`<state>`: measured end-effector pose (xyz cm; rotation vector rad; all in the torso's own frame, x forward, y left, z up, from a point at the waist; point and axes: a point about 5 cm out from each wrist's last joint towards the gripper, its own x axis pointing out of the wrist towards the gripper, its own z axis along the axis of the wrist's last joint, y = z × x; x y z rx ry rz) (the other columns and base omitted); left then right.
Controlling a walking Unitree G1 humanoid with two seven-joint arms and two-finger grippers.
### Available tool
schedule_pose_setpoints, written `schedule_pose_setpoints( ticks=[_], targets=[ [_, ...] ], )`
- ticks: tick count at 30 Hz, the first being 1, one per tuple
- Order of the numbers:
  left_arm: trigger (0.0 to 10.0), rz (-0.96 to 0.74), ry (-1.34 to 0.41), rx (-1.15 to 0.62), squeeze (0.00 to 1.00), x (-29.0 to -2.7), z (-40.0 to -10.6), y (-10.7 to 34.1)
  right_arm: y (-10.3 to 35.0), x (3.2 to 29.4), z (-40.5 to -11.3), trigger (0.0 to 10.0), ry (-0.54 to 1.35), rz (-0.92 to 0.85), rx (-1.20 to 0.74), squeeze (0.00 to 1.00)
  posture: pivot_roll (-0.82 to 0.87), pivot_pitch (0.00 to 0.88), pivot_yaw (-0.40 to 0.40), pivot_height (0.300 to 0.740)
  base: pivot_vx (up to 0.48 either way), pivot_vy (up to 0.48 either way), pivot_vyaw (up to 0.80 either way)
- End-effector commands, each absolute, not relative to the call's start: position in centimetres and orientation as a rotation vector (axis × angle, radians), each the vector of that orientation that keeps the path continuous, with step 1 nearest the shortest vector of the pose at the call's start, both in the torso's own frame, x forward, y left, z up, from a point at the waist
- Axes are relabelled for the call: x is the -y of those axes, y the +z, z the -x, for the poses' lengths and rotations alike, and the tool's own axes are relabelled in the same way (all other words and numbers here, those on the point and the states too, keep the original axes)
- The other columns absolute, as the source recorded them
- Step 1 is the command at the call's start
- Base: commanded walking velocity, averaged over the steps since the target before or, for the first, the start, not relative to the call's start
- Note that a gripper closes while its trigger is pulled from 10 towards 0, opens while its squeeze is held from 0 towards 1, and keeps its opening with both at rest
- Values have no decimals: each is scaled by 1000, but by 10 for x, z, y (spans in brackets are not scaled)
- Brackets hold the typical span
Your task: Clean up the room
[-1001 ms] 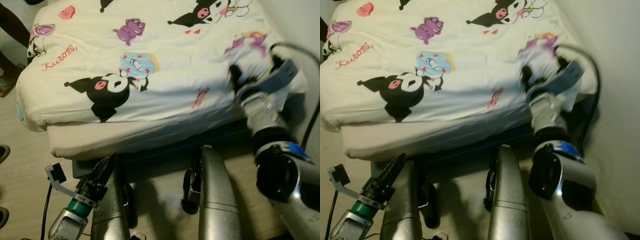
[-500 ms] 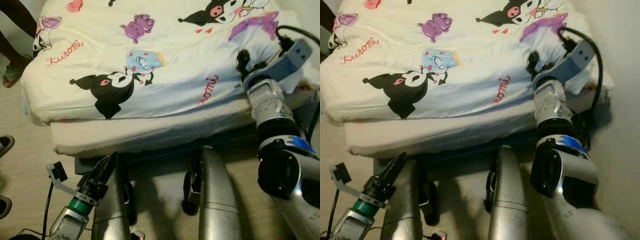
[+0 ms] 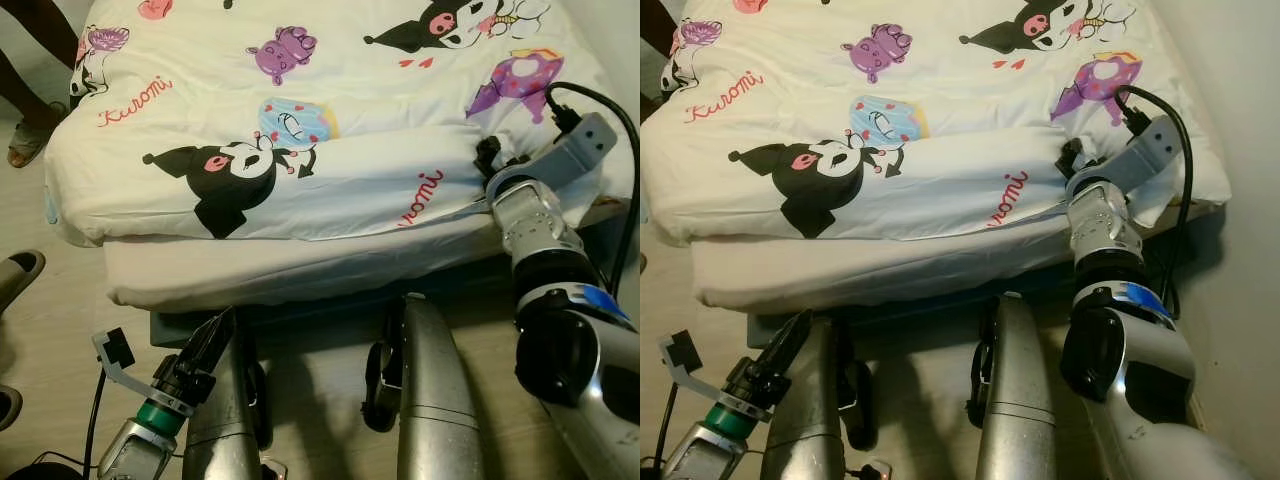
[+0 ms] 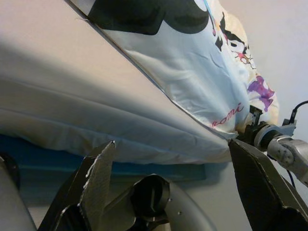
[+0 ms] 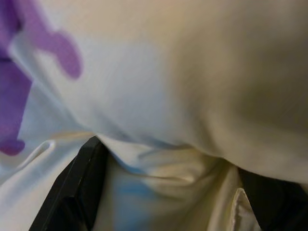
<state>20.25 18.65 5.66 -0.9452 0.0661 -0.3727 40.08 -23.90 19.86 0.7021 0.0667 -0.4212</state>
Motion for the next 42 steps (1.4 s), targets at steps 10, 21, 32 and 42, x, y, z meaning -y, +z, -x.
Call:
schedule_pose_setpoints(
  ticks=[10, 21, 32, 42],
  targets=[
    [10000, 956, -351, -91, 0, -188, -198, 47, 155, 260, -370, 10000, -575, -814, -217, 0, -45, 317, 108, 576, 0, 0, 0],
    [10000, 960, -374, -96, 0, -186, -201, 47, 151, 252, -349, 10000, -544, -905, -283, 0, -70, 313, 110, 576, 0, 0, 0],
    [10000, 973, -398, -99, 0, -181, -206, 44, 166, 270, -325, 10000, -594, -990, -192, 0, -100, 301, 111, 576, 0, 0, 0],
    [10000, 973, -417, -99, 0, -177, -212, 46, 151, 236, -329, 10000, -416, -1230, -153, 0, -98, 304, 125, 576, 0, 0, 0]
  ],
)
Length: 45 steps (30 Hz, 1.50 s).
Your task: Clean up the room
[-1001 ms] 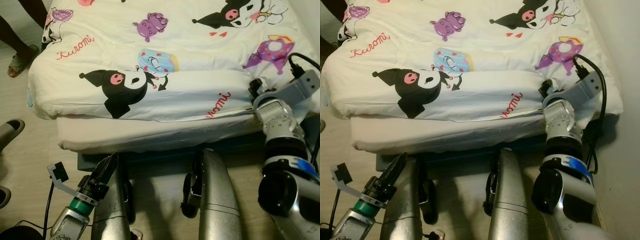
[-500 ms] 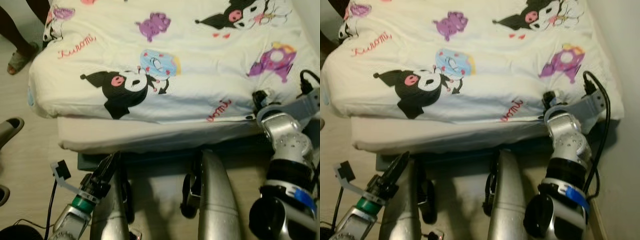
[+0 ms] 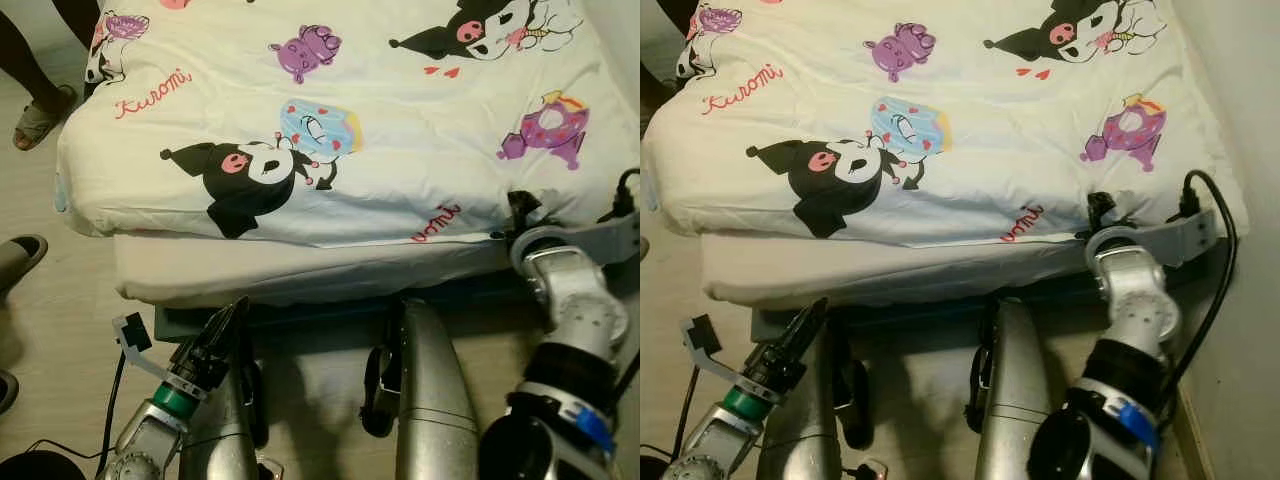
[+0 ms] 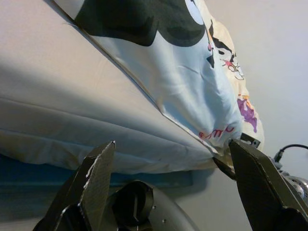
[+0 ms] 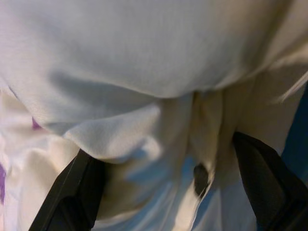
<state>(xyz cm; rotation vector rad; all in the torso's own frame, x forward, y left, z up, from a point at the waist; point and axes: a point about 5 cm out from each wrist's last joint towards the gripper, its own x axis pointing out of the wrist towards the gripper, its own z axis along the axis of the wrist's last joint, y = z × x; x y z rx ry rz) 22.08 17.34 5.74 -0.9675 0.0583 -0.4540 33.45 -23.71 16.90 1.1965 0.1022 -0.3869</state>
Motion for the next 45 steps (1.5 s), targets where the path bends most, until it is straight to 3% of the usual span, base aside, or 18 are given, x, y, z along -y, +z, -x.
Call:
schedule_pose_setpoints(
  ticks=[1, 6, 16, 27, 39, 45],
  targets=[
    [10000, 973, -417, -99, 0, -177, -212, 46, 151, 236, -329, 10000, -416, -1230, -153, 0, -98, 304, 125, 576, 0, 0, 0],
    [10000, 966, -414, -96, 0, -180, -209, 46, 164, 232, -340, 10000, -319, -1331, -5, 0, -80, 303, 127, 576, 0, 0, 0],
    [10000, 964, -411, -88, 0, -182, -209, 48, 205, 240, -343, 10000, -254, -1351, 112, 0, -83, 312, 120, 576, 0, 0, 0],
    [10000, 968, -415, -94, 0, -179, -210, 46, 206, 248, -344, 10000, -322, -1254, 29, 0, -86, 313, 121, 576, 0, 0, 0],
    [10000, 967, -417, -94, 0, -182, -207, 47, 220, 242, -352, 10000, -237, -1323, 67, 0, -73, 310, 118, 576, 0, 0, 0],
    [10000, 962, -419, -97, 0, -183, -205, 48, 191, 237, -352, 10000, -302, -1262, -3, 0, -59, 315, 124, 576, 0, 0, 0]
  ],
)
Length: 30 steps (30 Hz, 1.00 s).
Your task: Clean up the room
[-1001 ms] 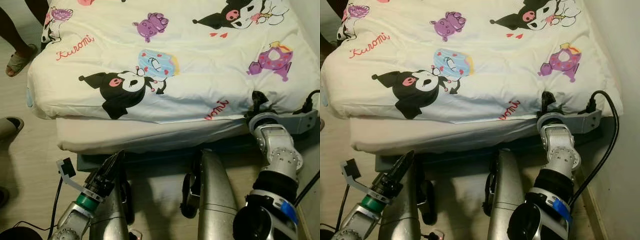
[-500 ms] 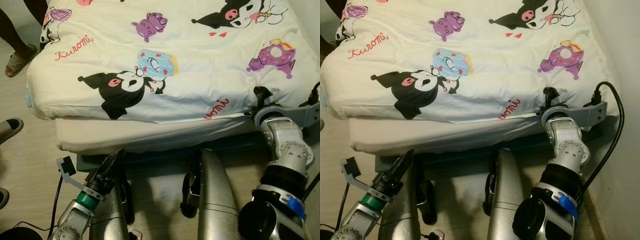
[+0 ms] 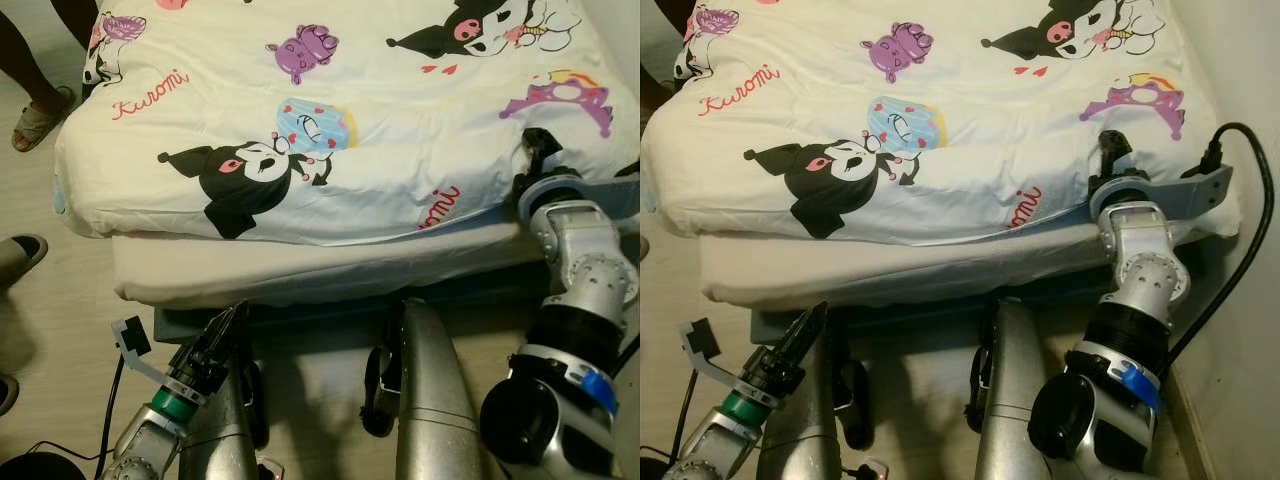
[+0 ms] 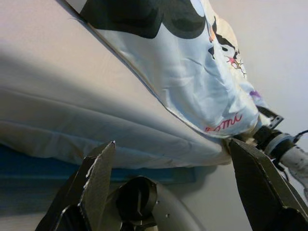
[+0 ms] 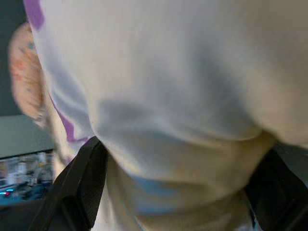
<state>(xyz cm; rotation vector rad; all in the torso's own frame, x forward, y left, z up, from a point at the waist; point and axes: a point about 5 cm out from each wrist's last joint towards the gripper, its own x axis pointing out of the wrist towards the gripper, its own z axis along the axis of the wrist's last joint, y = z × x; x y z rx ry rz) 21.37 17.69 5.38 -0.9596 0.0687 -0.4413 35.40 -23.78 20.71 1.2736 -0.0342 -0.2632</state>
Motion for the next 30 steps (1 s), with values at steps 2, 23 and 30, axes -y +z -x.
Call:
schedule_pose_setpoints(
  ticks=[2, 23, 30],
  targets=[
    [10000, 960, -418, -101, 0, -184, -203, 48, 177, 241, -349, 10000, -347, -1236, -8, 0, -52, 322, 135, 576, 0, 0, 0],
    [10000, 931, -419, -139, 0, -194, -192, 55, 159, 269, -361, 0, -429, -1214, 145, 0, 18, 360, 191, 576, 0, 0, 0],
    [10000, 920, -416, -138, 0, -196, -191, 58, 167, 294, -360, 0, -489, -1122, 193, 0, 23, 358, 196, 576, 0, 0, 0]
  ],
)
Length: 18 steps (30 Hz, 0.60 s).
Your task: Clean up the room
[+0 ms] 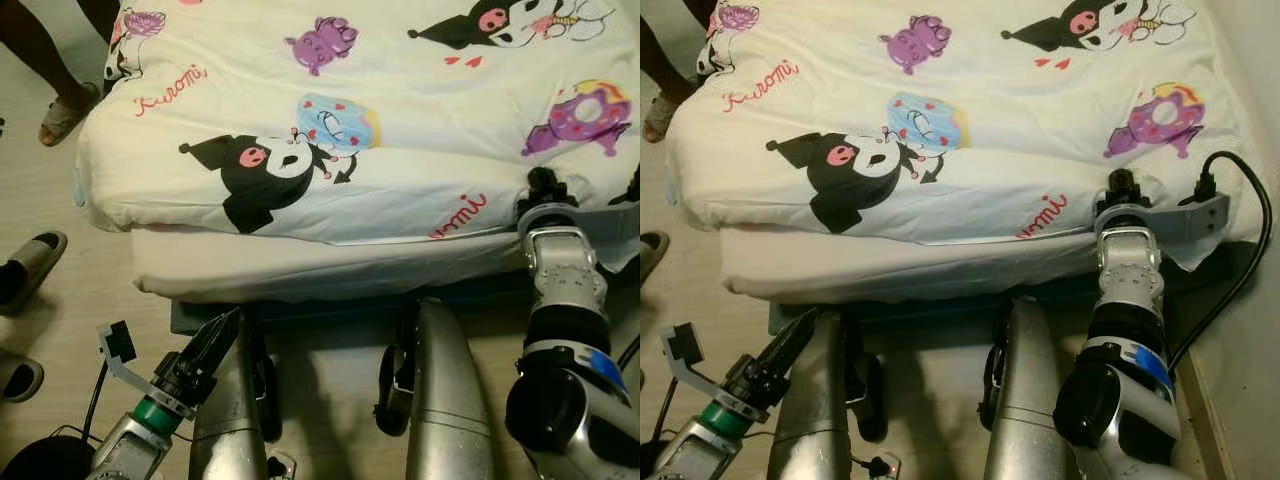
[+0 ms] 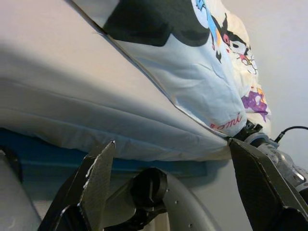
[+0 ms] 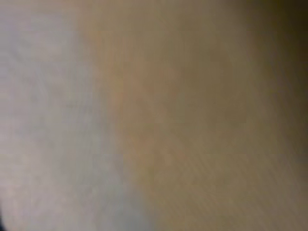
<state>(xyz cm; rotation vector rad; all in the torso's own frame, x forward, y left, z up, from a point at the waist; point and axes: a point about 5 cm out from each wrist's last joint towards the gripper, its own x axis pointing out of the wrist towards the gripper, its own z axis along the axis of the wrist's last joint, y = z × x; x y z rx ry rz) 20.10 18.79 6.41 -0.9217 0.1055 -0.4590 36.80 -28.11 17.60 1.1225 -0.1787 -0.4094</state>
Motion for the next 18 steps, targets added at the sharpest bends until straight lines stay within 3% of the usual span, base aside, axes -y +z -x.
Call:
schedule_pose_setpoints(
  ticks=[1, 2, 4, 6, 9, 11, 14, 18],
  targets=[
    [10000, 919, -416, -137, 0, -196, -191, 58, 172, 306, -358, 0, -515, -1080, 221, 0, 26, 360, 193, 576, 0, 0, 0],
    [10000, 919, -416, -137, 0, -196, -191, 58, 172, 306, -358, 0, -515, -1080, 221, 0, 26, 360, 193, 576, 0, 0, 0],
    [10000, 920, -415, -133, 0, -196, -192, 60, 183, 330, -351, 0, -572, -1009, 270, 0, 28, 361, 196, 576, 0, 0, 0],
    [10000, 920, -415, -133, 0, -196, -192, 60, 183, 330, -351, 0, -572, -1009, 270, 0, 28, 361, 196, 576, 0, 0, 0],
    [10000, 922, -412, -132, 0, -197, -193, 60, 197, 366, -334, 0, -666, -912, 332, 0, 16, 357, 192, 576, 0, 0, 0],
    [10000, 922, -412, -132, 0, -197, -193, 60, 197, 366, -334, 0, -666, -912, 332, 0, 16, 357, 192, 576, 0, 0, 0],
    [10000, 924, -412, -139, 0, -197, -193, 58, 221, 415, -298, 0, -835, -761, 436, 0, 4, 350, 195, 576, 0, 0, 0],
    [10000, 923, -413, -145, 0, -197, -195, 57, 235, 437, -279, 0, -911, -701, 482, 0, 1, 348, 197, 576, 0, 0, 0]
  ],
)
